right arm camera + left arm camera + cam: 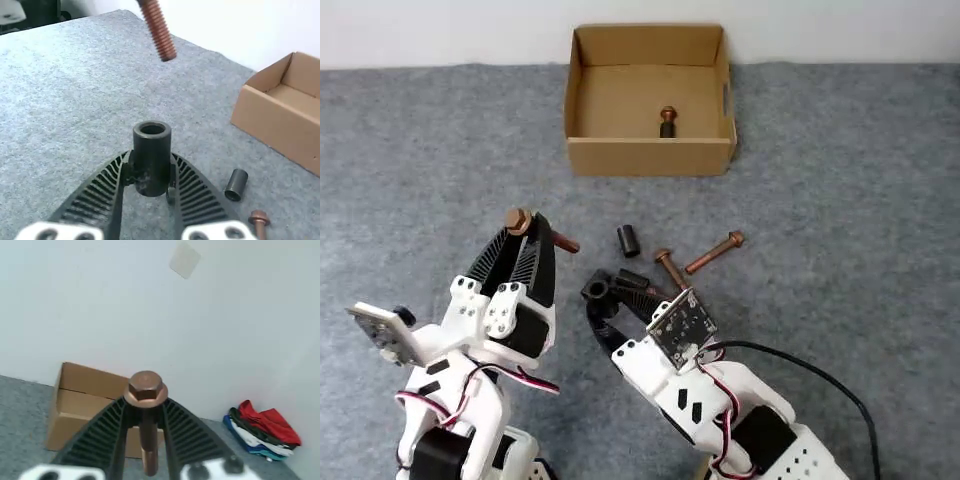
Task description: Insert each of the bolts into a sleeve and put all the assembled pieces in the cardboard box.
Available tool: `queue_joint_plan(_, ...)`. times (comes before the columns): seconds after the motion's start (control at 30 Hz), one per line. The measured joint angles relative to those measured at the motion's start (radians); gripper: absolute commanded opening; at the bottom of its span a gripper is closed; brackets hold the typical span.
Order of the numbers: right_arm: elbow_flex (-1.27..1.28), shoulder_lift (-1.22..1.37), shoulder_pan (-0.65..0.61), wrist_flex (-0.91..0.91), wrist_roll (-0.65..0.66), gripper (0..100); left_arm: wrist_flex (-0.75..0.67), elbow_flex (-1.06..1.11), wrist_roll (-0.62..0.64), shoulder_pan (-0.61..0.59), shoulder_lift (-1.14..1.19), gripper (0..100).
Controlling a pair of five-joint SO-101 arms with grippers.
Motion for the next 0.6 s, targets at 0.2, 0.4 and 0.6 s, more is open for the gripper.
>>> queue_joint_plan(0.2,0.000,0.000,0.000,0.000,0.037,0.9,0.126,-0.087,0.029,0.089,-0.003,0)
queue_joint_plan(0.4,0.000,0.000,0.000,0.000,0.043,0.9,0.218,-0.109,0.018,0.101,0.000,0)
queue_joint_plan(0.6,0.000,0.000,0.000,0.000,0.106,0.9,0.242,-0.109,0.011,0.101,0.000,0)
